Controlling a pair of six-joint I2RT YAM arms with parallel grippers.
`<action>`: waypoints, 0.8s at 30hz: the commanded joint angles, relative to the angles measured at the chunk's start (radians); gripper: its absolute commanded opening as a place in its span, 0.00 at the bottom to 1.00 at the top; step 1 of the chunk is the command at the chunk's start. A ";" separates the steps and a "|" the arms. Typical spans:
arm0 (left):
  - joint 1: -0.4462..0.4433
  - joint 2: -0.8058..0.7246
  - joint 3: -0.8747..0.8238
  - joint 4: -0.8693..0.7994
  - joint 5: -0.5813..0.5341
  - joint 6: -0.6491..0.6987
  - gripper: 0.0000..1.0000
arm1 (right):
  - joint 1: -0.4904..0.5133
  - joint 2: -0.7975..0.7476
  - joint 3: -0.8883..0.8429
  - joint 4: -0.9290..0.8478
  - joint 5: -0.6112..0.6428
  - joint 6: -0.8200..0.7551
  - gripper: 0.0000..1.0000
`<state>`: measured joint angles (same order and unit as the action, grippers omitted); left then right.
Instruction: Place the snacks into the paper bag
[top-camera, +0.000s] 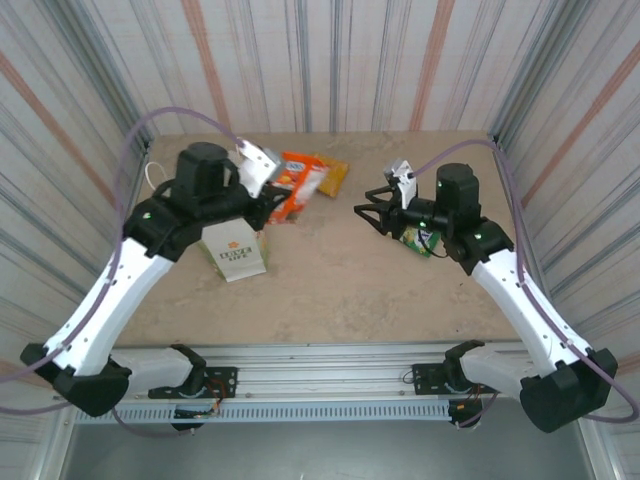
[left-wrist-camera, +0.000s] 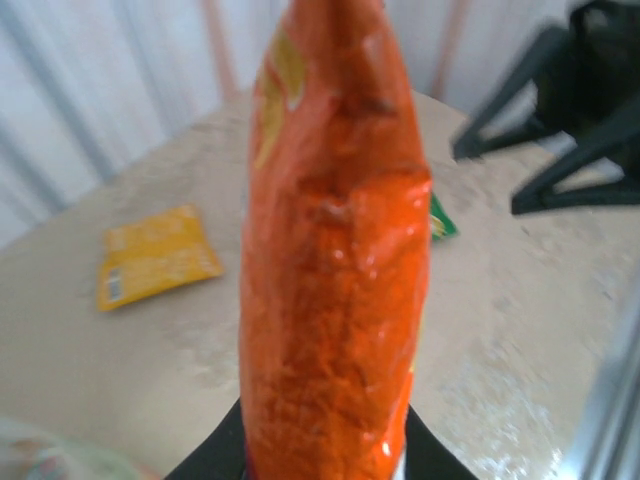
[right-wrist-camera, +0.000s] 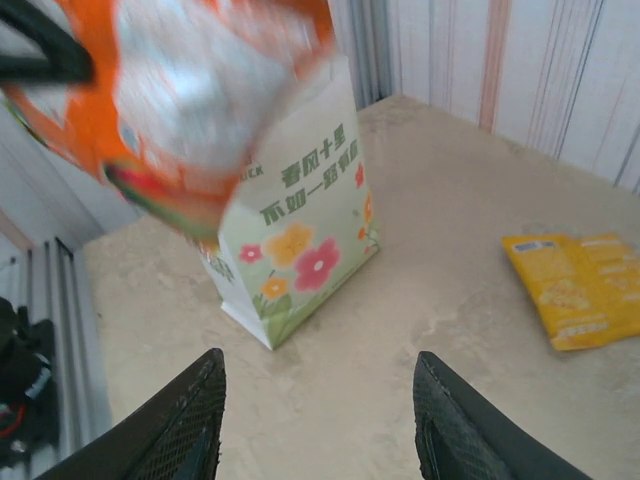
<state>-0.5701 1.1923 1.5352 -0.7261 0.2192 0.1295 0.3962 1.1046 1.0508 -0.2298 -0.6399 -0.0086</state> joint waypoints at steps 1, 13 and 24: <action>0.060 -0.051 0.106 -0.081 -0.181 -0.150 0.07 | 0.038 0.049 0.021 -0.001 0.052 0.158 0.51; 0.325 -0.046 0.191 -0.186 -0.305 -0.322 0.04 | 0.114 0.164 0.050 -0.003 0.066 0.207 0.51; 0.462 0.150 0.258 -0.401 -0.088 -0.391 0.07 | 0.125 0.225 0.074 -0.046 0.072 0.213 0.50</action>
<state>-0.1120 1.3254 1.7538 -1.0252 0.0483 -0.2375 0.5125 1.3151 1.0855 -0.2405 -0.5747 0.1768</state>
